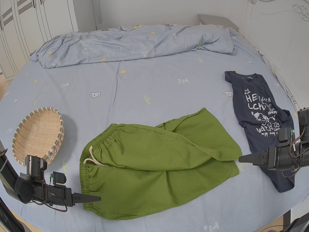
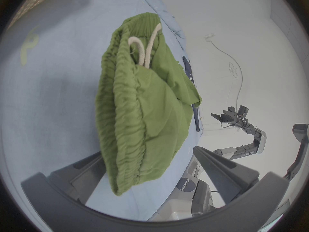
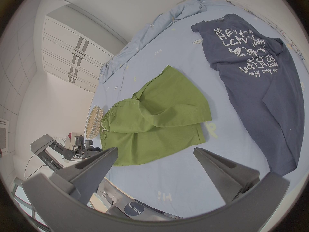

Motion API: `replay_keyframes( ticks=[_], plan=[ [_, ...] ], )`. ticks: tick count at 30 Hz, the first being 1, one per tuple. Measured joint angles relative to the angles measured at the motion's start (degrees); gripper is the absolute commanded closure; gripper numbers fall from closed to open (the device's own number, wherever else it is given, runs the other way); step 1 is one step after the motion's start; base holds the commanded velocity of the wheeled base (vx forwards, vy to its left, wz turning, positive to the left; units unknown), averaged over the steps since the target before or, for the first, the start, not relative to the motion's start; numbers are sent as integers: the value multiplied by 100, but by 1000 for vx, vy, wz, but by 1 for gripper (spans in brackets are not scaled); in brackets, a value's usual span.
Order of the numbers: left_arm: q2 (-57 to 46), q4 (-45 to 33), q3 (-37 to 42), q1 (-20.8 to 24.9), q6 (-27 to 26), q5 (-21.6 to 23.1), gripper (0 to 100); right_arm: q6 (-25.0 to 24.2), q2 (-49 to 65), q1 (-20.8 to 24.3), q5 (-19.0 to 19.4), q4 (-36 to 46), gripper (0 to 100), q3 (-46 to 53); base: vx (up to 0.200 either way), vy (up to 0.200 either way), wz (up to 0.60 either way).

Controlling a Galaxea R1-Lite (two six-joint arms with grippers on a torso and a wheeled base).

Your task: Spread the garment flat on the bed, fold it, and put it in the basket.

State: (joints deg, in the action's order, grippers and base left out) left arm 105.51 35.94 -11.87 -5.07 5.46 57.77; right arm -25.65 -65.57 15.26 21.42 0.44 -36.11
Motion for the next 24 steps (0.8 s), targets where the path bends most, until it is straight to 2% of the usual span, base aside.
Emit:
replay_keyframes(
  ticks=[3,4,14,21,24],
  plan=[
    [46,2,69,4,-73,-44,0,0,9,6,0,0,0,0,0,0,0],
    [57,2,96,12,-100,-55,100,-2,9,6,0,0,0,0,0,0,0],
    [94,-2,204,87,-191,-199,100,-10,6,-24,11,32,0,-5,0,0,0],
    [13,-4,273,-77,-190,-194,100,11,-171,-138,44,196,0,-51,0,0,0],
    [-44,-4,319,-226,-190,-189,100,80,-460,-286,189,229,0,-60,0,0,0]
  ],
)
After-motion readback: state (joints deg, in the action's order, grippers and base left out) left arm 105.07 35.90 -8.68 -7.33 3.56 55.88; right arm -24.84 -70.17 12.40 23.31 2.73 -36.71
